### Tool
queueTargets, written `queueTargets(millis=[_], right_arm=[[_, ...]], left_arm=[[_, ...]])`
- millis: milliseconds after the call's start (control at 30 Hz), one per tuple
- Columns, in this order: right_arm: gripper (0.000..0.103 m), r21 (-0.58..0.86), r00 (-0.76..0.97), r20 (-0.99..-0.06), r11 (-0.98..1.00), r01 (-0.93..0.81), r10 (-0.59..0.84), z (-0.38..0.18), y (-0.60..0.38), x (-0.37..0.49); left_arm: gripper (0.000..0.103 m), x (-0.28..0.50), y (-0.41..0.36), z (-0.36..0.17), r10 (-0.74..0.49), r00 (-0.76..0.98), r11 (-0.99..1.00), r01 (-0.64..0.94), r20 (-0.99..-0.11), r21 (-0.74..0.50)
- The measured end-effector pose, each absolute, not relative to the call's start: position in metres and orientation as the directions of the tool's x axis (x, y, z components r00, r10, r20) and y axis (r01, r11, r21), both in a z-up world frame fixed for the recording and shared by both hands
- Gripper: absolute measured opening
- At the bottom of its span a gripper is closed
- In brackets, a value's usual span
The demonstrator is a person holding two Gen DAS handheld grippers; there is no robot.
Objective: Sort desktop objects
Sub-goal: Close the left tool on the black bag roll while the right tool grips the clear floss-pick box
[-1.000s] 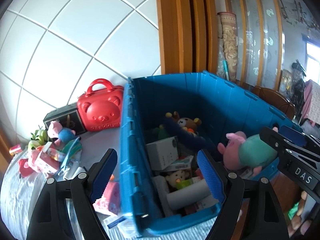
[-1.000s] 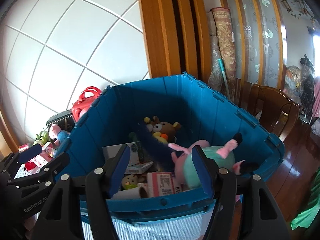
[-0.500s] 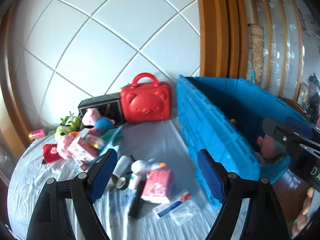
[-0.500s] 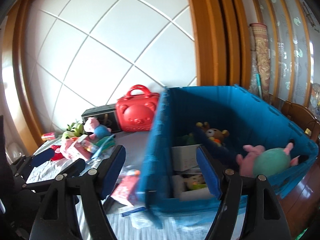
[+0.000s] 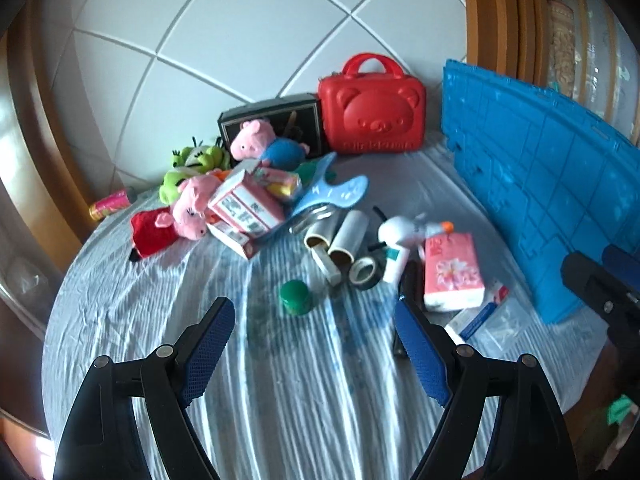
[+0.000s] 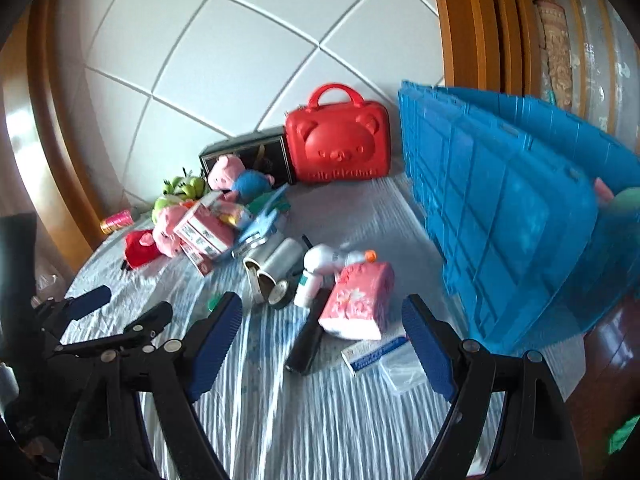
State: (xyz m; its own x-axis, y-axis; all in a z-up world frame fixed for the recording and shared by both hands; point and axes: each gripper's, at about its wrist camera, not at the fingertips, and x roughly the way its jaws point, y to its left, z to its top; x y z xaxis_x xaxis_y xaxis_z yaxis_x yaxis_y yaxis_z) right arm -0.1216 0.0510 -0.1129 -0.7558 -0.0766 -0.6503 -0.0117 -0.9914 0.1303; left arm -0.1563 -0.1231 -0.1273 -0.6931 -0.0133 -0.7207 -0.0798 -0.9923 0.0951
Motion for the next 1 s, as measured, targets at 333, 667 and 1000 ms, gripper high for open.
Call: queueTargets(millis=[333, 667, 1000], right_arm=[[0.082, 0.164, -0.658, -0.753, -0.962, -0.217, 0.020, -0.199, 0.084, -0.135], [0.082, 0.185, -0.609, -0.775, -0.861, -0.474, 0.169, -0.270, 0.113, -0.151], [0.082, 0.193, -0.555, -0.791, -0.758, -0.623, 0.256, -0.305, 0.120, -0.178]], left_arm=[[0.083, -0.199, -0.082, -0.205, 0.056, -0.576, -0.979, -0.192, -0.815, 0.069], [0.083, -0.245, -0.034, -0.274, 0.114, -0.513, -0.941, -0.329, -0.851, 0.073], [0.083, -0.279, -0.015, -0.309, 0.146, -0.480, -0.905, -0.419, -0.865, 0.079]])
